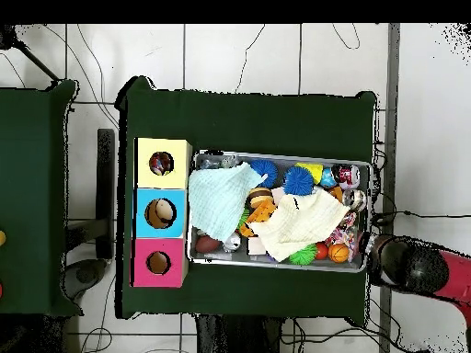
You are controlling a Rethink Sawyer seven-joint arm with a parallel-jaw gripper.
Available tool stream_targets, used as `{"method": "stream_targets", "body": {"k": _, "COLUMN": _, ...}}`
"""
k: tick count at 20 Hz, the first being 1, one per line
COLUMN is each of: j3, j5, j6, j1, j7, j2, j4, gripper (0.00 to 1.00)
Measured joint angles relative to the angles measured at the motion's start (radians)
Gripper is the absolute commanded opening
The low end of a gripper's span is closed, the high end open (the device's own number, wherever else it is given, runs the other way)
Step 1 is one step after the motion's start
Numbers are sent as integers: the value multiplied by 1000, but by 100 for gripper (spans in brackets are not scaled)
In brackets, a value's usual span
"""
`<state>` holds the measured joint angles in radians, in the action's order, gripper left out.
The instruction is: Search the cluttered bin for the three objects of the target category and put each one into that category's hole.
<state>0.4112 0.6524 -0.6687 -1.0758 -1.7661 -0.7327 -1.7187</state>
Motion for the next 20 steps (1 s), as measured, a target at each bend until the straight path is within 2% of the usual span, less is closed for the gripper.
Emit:
{"method": "stream_targets", "body": {"k": 13, "j3": 0, "j5": 1, "j6": 0, "j1": -3, "j7": 0, "j2": 41, "j4": -4, "gripper": 0}}
{"method": "stream_targets", "body": {"k": 14, "j3": 0, "j5": 1, "j6": 0, "j1": -3, "j7": 0, "j2": 41, "j4": -6, "gripper": 100}}
{"method": "stream_targets", "body": {"k": 20, "j3": 0, "j5": 1, "j6": 0, "j1": -2, "j7": 0, "j2": 41, "j4": -8, "gripper": 100}}
